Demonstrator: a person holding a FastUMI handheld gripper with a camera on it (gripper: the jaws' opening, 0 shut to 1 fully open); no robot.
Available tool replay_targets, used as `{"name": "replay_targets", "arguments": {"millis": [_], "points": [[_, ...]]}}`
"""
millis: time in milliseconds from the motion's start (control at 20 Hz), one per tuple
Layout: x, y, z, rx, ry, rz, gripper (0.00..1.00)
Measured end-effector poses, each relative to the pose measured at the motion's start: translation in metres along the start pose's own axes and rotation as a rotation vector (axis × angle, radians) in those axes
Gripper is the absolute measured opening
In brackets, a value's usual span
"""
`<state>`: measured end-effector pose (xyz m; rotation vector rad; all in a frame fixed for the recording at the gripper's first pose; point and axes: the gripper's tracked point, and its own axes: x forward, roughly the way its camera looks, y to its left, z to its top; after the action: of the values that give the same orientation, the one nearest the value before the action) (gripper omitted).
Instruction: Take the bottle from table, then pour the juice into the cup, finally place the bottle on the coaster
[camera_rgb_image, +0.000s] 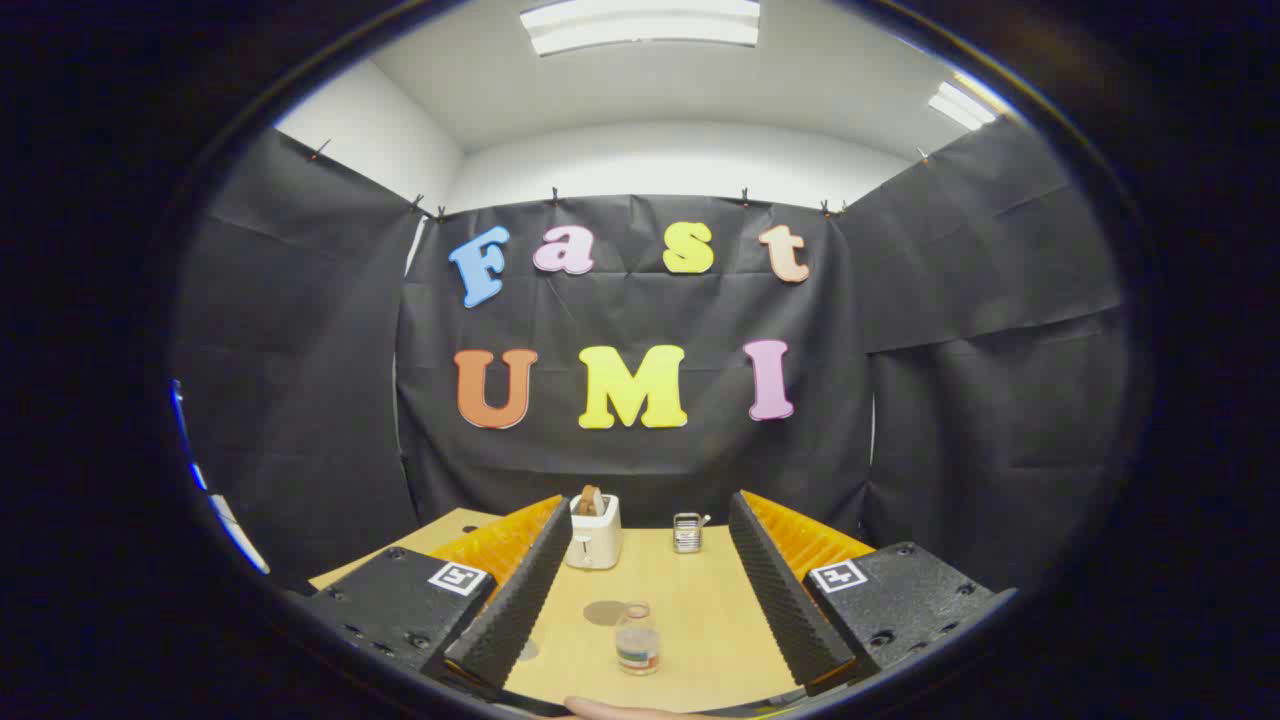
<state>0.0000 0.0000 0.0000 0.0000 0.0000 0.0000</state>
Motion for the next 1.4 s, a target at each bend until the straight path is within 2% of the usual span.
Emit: {"name": "replay_targets", "arguments": {"millis": [850, 1400], "points": [[0.009, 0.009, 0.006, -0.031, 0.020, -0.026, 1.00], [0.034, 0.008, -0.039, -0.034, 0.041, -0.026, 1.00]]}}
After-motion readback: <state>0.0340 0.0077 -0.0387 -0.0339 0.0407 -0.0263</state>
